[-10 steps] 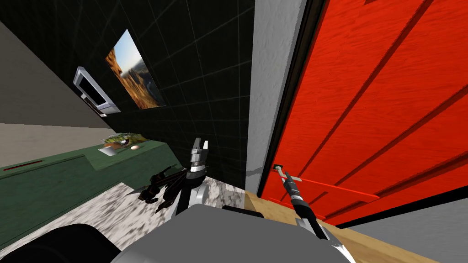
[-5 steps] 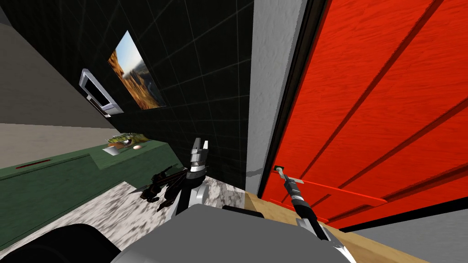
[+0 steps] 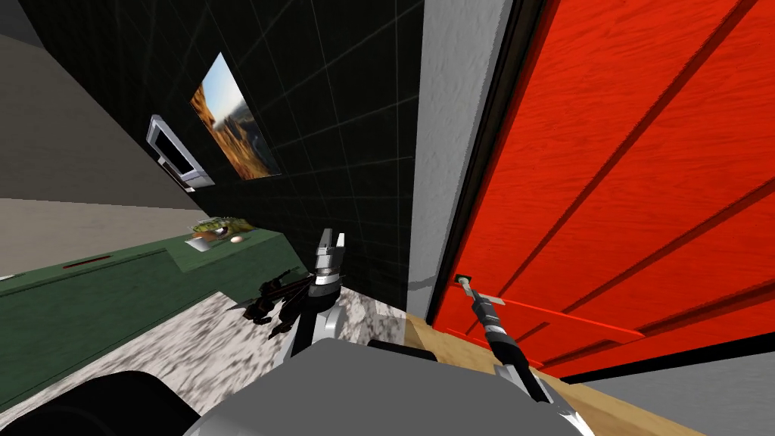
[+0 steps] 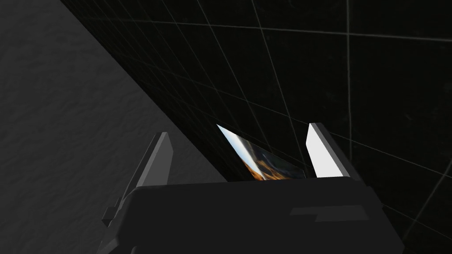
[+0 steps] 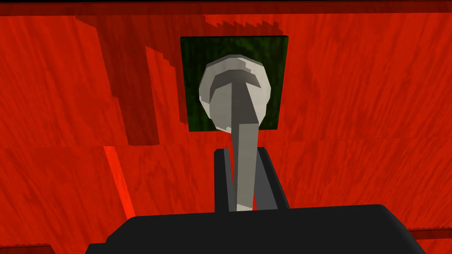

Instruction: Pull the door open

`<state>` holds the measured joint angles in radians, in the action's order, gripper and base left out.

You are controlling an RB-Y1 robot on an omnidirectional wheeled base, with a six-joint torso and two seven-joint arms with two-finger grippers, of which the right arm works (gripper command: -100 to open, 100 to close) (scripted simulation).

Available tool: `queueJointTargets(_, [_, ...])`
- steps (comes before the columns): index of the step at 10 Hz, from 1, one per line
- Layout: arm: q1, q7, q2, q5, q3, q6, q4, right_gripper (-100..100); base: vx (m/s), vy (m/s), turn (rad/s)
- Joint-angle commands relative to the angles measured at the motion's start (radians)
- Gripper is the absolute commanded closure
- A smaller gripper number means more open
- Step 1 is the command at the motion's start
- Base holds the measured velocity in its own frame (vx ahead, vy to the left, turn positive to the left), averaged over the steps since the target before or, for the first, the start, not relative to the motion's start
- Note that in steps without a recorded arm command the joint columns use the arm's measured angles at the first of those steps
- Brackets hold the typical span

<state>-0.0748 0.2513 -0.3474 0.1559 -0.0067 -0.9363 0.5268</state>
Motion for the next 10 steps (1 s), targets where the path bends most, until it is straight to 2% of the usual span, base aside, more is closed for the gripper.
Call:
queueJointTargets(1, [0.01,0.021,-0.008,-0.011,0.017,-0.02,-0.01,100,-0.228,-0.051,0.123])
queueJointTargets(6, [0.051,0.085,-0.05,-0.04,0.064,-0.069,0.001,100,-0.223,-0.069,0.127])
queueJointTargets(7, [0.049,0.078,-0.045,-0.037,0.06,-0.059,0.003,100,-0.105,-0.028,0.025])
queueJointTargets(10, [0.026,0.08,-0.042,-0.034,0.11,-0.064,-0.011,100,-0.177,-0.029,0.025])
